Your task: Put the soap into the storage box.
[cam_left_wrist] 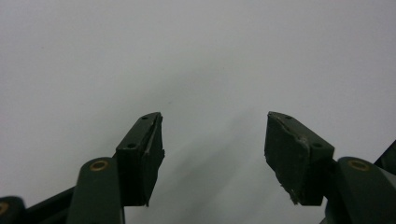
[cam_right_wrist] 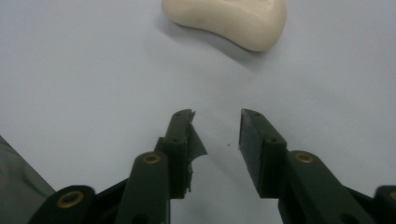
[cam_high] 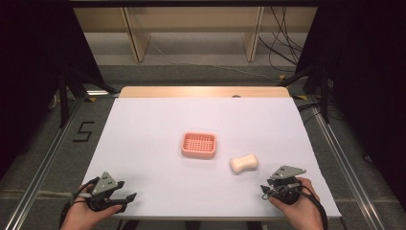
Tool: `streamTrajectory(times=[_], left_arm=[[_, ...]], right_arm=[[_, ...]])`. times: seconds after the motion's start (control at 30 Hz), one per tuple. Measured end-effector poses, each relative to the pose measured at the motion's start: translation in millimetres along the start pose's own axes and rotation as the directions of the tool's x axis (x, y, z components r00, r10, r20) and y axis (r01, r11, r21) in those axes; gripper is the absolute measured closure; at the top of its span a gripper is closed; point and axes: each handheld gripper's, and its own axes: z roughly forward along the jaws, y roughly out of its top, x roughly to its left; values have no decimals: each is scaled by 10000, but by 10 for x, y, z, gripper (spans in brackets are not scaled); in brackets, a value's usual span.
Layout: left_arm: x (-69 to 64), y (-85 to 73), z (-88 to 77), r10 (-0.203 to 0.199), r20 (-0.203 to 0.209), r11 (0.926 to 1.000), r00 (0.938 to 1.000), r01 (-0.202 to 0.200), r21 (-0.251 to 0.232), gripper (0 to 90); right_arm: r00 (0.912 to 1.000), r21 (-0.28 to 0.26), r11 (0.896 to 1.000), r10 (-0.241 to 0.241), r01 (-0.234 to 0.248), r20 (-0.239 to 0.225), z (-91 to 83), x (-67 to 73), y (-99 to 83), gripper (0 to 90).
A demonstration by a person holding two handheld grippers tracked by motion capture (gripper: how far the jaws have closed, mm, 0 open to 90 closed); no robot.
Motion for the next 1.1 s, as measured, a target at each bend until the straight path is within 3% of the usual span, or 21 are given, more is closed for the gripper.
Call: streamTrajectory(times=[0.03, 0.07, 0.1, 0.13, 0.17, 0.2, 0.23, 0.27, 0.3, 0.33, 0.37, 0.4, 0.43, 0.47, 0.6, 0.67, 0.8, 0.9, 0.97, 1.03, 1.1], left_arm=[[-19, -4, -1, -246, 29, 9997, 9997, 246, 36, 367], [-22, -1, -3, -246, 79, 9997, 9997, 246, 54, 366], [-45, 1, 4, -530, 155, 9986, 9985, 531, -42, 365], [-45, 3, 8, -502, 155, 9987, 9986, 503, -46, 365], [-18, 7, 8, -98, 124, 9999, 9999, 96, 131, 364], [-51, -4, 13, -517, 145, 9986, 9986, 516, 126, 364], [-37, -2, 10, -234, 143, 9996, 9996, 232, 129, 364], [-31, -3, 13, -123, 139, 9999, 9998, 122, 93, 364], [-32, -4, 11, -109, 157, 9999, 9998, 107, 98, 364], [-61, -12, 15, -565, 162, 9984, 9983, 564, 53, 364], [-19, 0, 11, 34, 82, 10000, 10000, -34, -6, 364], [-8, 6, 12, 197, -19, 9998, 9998, -197, -41, 364], [1, 11, 10, 297, -29, 9996, 9996, -297, -18, 364], [-6, 11, 11, 198, 1, 9998, 9998, -198, -53, 364], [-48, 0, -7, -310, 247, 9995, 9992, 309, 41, 364], [-25, 3, -4, -78, 186, 10000, 9998, 77, 13, 364], [-7, 10, 13, 169, 19, 9998, 9999, -169, -71, 364], [-46, 5, -1, -269, 270, 9996, 9993, 267, 62, 364], [-47, 4, 4, -295, 282, 9996, 9992, 295, -3, 364], [-48, 2, 1, -342, 287, 9994, 9990, 342, 24, 364], [-47, 3, -1, -319, 264, 9995, 9991, 319, 8, 364]], right_arm=[[9988, 21, 9988, -484, 484, 88, 10, -19, -1, 617], [9988, 208, 9986, -493, 493, -22, 10, -3, 4, 585], [9860, 366, 9856, -1659, 1652, 150, 41, -21, 21, 563], [9860, 366, 9856, -1659, 1652, 150, 41, -21, 21, 563], [9840, 467, 9834, -1768, 1756, 222, 39, -15, 28, 548], [9778, 625, 9763, -2089, 2074, 182, 40, -21, 44, 528], [9712, 783, 9683, -2383, 2370, 78, 43, -28, 63, 518], [9617, 1389, 9524, -2742, 2714, 5, 44, -27, 110, 510], [9544, 1593, 9418, -2982, 2961, -106, 45, -29, 130, 498], [9544, 1593, 9418, -2982, 2961, -106, 45, -29, 130, 498], [9409, 1805, 9243, -3377, 3363, -239, 56, -35, 157, 479], [9233, 2189, 8977, -3805, 3824, -526, 72, -44, 187, 474], [9007, 2623, 8627, -4272, 4324, -796, 103, -67, 233, 467], [9007, 2623, 8627, -4272, 4324, -796, 103, -67, 233, 467], [8795, 3286, 8179, -4621, 4723, -1141, 187, -166, 348, 464], [8909, 3506, 8212, -4394, 4502, -1148, 206, -206, 395, 457], [8934, 3569, 8215, -4352, 4448, -1117, 233, -269, 483, 431], [8998, 3586, 8273, -4210, 4325, -1141, 244, -280, 524, 417], [8922, 3643, 8160, -4321, 4488, -1313, 265, -293, 564, 416], [8923, 3666, 8150, -4317, 4487, -1322, 270, -287, 575, 416], [8847, 3670, 8060, -4412, 4644, -1504, 281, -280, 604, 419]])
